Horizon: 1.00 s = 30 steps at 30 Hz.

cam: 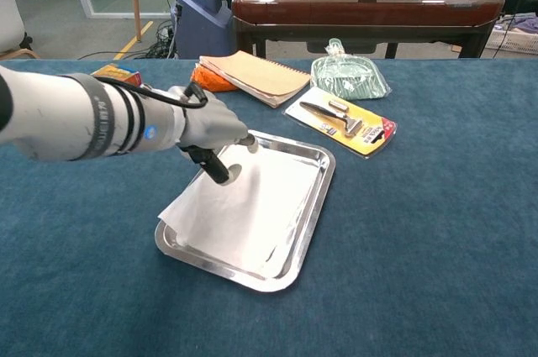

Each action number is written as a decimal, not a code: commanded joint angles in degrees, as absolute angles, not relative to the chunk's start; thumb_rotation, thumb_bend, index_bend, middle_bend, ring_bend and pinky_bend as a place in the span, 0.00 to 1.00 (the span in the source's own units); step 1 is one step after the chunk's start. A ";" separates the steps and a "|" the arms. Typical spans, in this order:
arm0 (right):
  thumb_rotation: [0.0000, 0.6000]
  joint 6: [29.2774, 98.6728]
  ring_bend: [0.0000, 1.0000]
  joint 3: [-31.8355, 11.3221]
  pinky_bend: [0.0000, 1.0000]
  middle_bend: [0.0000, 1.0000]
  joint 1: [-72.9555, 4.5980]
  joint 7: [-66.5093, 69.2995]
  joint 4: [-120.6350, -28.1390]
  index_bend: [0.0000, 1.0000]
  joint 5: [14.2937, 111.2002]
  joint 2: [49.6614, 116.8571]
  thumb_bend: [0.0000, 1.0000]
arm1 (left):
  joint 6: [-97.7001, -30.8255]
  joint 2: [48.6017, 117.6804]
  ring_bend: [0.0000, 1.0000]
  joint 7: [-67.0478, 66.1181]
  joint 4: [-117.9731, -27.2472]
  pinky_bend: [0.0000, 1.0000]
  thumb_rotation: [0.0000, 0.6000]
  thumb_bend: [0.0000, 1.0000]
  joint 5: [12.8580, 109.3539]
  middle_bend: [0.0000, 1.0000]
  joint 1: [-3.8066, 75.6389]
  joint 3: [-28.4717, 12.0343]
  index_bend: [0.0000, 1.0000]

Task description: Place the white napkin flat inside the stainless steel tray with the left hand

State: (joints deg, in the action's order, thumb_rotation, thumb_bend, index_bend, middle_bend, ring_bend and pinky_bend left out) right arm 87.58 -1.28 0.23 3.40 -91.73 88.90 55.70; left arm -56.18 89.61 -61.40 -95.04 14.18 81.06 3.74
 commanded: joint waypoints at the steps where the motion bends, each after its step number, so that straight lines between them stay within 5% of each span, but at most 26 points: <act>1: 1.00 87.43 0.14 -1.24 0.22 0.25 0.12 3.51 -91.63 0.21 88.99 55.88 0.27 | -58.29 85.55 0.99 -59.57 -99.19 1.00 0.29 0.53 17.14 1.00 78.74 5.25 0.11; 13: 1.00 86.80 0.14 -1.15 0.22 0.25 -0.49 3.86 -91.11 0.21 89.52 56.31 0.27 | -63.07 75.67 0.99 -54.23 -108.71 1.00 0.29 0.52 28.57 1.00 69.82 11.89 0.12; 30: 1.00 86.43 0.14 -1.00 0.22 0.25 -0.78 3.83 -91.06 0.21 89.49 56.48 0.27 | -61.07 77.71 0.99 -57.51 -109.93 1.00 0.29 0.52 33.38 1.00 65.68 15.07 0.12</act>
